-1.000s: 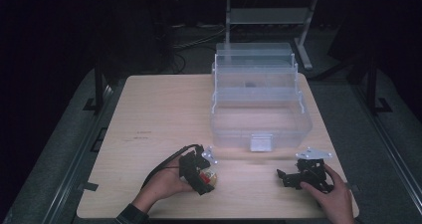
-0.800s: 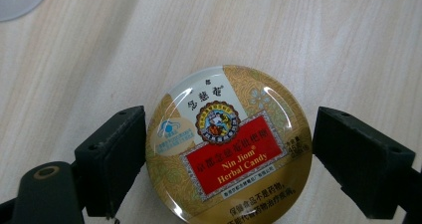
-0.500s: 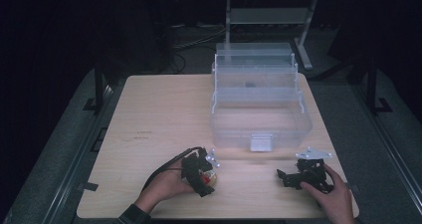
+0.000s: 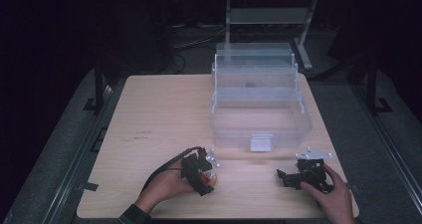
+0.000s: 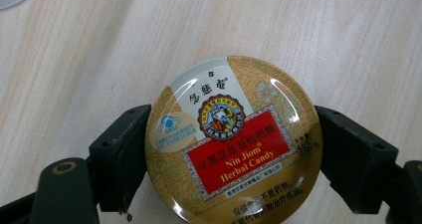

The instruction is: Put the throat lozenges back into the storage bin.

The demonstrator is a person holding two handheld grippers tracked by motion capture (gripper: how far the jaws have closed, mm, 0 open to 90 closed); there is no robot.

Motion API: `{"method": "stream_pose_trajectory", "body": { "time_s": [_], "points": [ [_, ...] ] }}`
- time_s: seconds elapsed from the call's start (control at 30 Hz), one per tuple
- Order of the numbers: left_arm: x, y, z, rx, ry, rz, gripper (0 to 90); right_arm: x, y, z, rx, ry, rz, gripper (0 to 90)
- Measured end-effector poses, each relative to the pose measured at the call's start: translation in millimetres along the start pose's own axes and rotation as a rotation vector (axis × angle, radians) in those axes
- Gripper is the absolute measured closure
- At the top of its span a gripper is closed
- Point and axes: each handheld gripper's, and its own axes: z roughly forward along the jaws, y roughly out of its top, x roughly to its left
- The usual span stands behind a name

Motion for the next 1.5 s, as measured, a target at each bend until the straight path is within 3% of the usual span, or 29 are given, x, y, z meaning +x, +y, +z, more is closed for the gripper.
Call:
{"method": "stream_pose_trajectory", "body": {
  "time_s": [0.63,1.5],
  "points": [
    [4.3,-2.4,-12.6,-0.039,-0.013,-0.04,19.6,0.0,0.0,0.0,0.0,0.0,0.0,0.0],
    [3.0,9.0,-38.5,-0.067,-0.012,-0.024,19.6,0.0,0.0,0.0,0.0,0.0,0.0,0.0]
  ]
}}
